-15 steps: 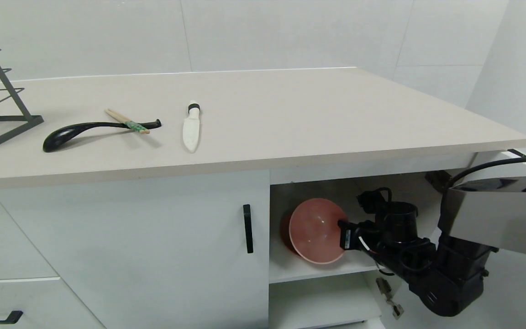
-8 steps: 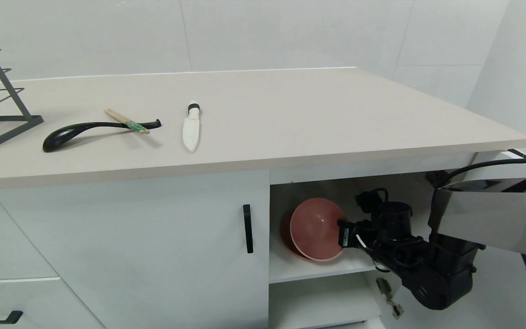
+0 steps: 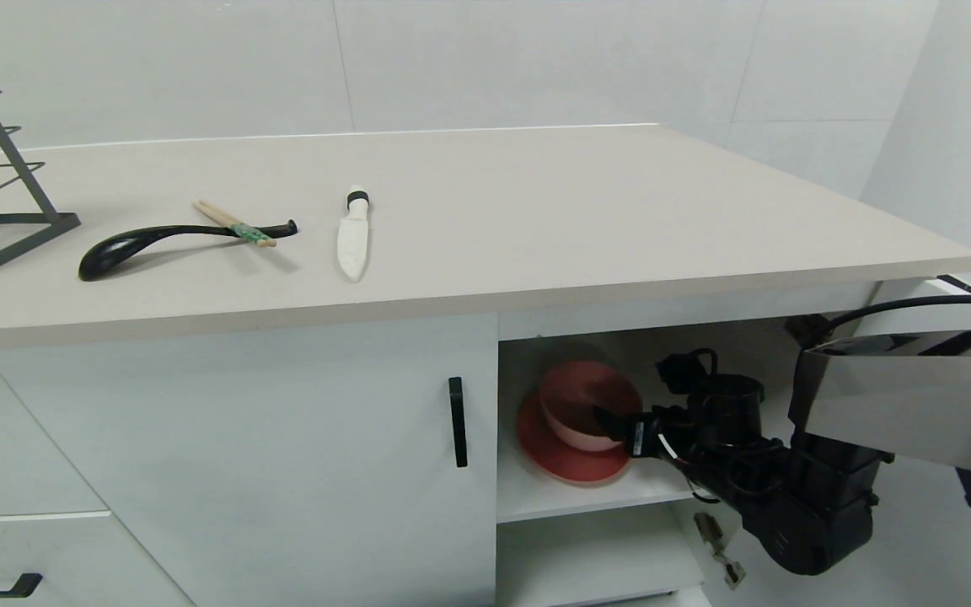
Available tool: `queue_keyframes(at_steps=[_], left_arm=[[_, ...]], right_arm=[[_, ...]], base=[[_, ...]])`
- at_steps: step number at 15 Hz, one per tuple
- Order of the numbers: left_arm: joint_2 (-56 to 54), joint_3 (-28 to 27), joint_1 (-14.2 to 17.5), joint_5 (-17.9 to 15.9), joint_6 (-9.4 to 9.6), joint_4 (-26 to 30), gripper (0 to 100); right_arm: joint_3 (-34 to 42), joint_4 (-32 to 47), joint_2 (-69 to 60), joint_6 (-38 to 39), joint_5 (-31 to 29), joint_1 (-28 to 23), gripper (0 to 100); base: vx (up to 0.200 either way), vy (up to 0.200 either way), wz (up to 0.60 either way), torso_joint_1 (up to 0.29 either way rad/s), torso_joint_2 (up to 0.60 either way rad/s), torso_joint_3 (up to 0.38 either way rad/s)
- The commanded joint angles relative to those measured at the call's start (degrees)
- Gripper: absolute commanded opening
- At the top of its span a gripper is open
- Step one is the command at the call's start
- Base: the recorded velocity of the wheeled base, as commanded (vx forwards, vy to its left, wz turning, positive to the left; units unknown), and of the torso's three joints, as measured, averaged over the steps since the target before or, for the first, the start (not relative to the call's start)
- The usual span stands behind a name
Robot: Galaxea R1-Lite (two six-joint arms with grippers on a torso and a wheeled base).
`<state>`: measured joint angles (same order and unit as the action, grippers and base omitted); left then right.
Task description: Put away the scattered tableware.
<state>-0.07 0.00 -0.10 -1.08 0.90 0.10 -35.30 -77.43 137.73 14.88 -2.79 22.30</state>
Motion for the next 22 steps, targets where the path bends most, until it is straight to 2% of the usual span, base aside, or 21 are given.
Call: queue_keyframes(at_steps=[1, 4, 9, 10, 11, 15, 20, 22], left_arm=[[0.1, 0.0, 0.0, 0.0, -0.02, 0.0, 100], [0.1, 0.0, 0.0, 0.0, -0.02, 0.0, 100], [0.1, 0.0, 0.0, -0.1, 0.06, 0.0, 100], [0.1, 0.0, 0.0, -0.1, 0.06, 0.0, 100], [0.1, 0.0, 0.0, -0.1, 0.06, 0.0, 100], [0.1, 0.0, 0.0, -0.1, 0.06, 0.0, 100], [0.1, 0.0, 0.0, -0.1, 0.06, 0.0, 100], [0.1, 0.0, 0.0, -0.1, 0.15, -0.1, 100]], right_arm=[[0.7, -0.7, -0.3, 0.0, 0.0, 0.5, 100], [3.9, -3.3, -4.5, -0.1, -0.1, 2.2, 100], [18.4, -4.9, -17.0, -0.1, -0.7, 7.5, 100], [18.4, -4.9, -17.0, -0.1, -0.7, 7.5, 100], [25.0, -4.6, -25.1, -0.2, -0.8, 8.2, 100], [35.3, -4.0, -38.1, -0.6, -0.8, 8.2, 100], [35.3, 3.2, -57.2, -0.6, -0.6, 7.1, 100], [35.3, 12.6, -67.2, -0.6, -0.3, 6.5, 100]], base=[[0.000, 0.000, 0.00, 0.000, 0.00, 0.000], [0.000, 0.000, 0.00, 0.000, 0.00, 0.000], [0.000, 0.000, 0.00, 0.000, 0.00, 0.000], [0.000, 0.000, 0.00, 0.000, 0.00, 0.000], [0.000, 0.000, 0.00, 0.000, 0.00, 0.000], [0.000, 0.000, 0.00, 0.000, 0.00, 0.000], [0.000, 0.000, 0.00, 0.000, 0.00, 0.000], [0.000, 0.000, 0.00, 0.000, 0.00, 0.000]])
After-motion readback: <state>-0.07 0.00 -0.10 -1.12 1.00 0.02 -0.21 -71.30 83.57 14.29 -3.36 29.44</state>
